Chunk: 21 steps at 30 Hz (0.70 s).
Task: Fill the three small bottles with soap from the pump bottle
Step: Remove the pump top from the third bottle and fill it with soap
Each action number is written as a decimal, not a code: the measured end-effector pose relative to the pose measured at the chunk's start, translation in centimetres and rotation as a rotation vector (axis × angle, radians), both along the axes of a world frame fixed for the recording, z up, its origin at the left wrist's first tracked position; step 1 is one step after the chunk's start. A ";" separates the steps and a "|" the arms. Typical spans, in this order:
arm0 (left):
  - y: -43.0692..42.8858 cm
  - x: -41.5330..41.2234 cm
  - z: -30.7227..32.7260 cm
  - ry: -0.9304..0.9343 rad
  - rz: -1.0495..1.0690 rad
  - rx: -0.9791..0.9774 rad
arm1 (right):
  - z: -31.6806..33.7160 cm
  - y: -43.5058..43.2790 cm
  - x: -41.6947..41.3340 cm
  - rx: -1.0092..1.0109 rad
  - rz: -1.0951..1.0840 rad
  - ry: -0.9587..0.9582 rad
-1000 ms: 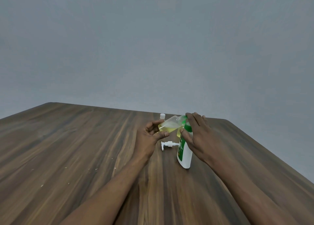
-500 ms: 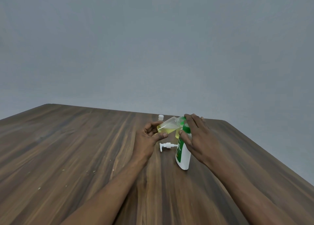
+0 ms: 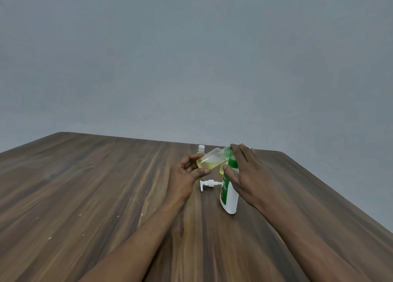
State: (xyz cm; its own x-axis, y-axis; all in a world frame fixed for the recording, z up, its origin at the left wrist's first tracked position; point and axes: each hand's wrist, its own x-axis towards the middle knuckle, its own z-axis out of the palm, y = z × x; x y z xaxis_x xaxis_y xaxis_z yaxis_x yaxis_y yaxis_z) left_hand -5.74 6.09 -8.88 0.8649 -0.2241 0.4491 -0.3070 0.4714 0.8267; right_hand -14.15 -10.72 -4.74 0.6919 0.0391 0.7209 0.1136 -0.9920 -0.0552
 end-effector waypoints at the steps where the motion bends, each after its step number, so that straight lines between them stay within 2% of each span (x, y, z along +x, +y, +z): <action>1: 0.0 0.0 -0.1 0.003 -0.003 0.002 | -0.2 0.0 0.0 0.011 0.003 -0.005; 21: 0.1 0.1 -0.3 0.003 -0.003 0.003 | -0.6 0.2 0.2 -0.019 0.000 -0.034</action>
